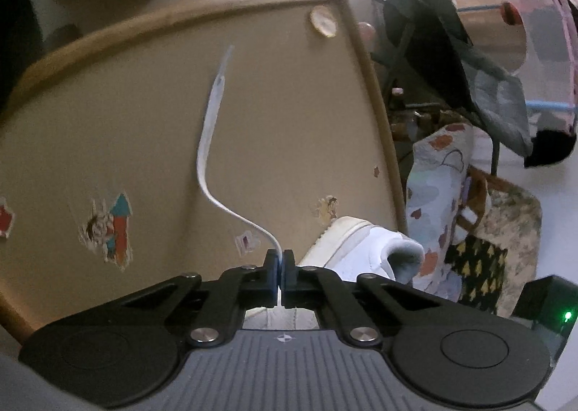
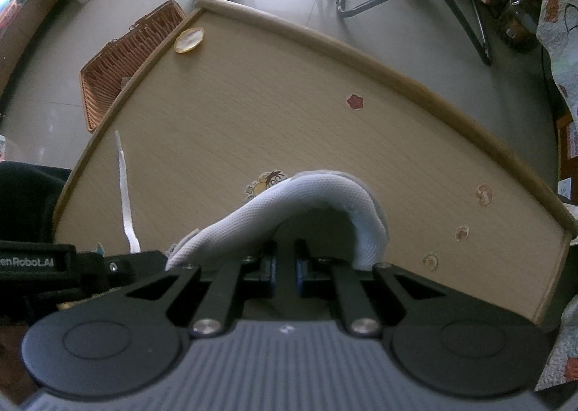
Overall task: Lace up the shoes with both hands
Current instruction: 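Close the left gripper on the white shoelace end and pull it taut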
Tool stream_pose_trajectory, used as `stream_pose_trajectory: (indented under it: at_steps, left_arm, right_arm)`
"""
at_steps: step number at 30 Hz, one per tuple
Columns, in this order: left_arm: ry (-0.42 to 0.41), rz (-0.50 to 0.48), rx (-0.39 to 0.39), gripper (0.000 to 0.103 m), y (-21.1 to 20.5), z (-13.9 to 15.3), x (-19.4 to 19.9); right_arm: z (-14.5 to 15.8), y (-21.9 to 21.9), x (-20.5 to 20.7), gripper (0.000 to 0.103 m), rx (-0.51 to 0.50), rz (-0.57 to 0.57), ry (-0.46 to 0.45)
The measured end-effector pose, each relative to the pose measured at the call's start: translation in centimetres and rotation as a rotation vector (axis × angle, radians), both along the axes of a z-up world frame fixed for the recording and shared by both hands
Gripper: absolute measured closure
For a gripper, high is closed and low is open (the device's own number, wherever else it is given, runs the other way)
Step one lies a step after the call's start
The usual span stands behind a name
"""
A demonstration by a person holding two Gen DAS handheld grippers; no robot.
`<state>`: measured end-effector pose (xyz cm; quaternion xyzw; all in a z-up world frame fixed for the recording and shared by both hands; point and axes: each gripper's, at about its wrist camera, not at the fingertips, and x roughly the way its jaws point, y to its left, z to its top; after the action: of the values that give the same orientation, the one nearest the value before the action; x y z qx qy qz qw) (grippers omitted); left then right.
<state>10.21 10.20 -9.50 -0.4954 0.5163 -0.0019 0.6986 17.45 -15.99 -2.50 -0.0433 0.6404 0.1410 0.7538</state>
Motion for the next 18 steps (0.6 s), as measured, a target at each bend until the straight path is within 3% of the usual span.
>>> stream_pose_trajectory:
  at_steps: [14, 18]
  left_arm:
    - [-0.072, -0.091, 0.207, 0.102, -1.2, 1.1, -0.3]
    - [-0.092, -0.099, 0.227, 0.102, -1.0, 1.6, -0.1]
  right_arm:
    - [-0.2, 0.4, -0.2, 0.093, -0.014, 0.003, -0.002]
    - [-0.2, 0.5, -0.2, 0.093, -0.017, 0.002, -0.001]
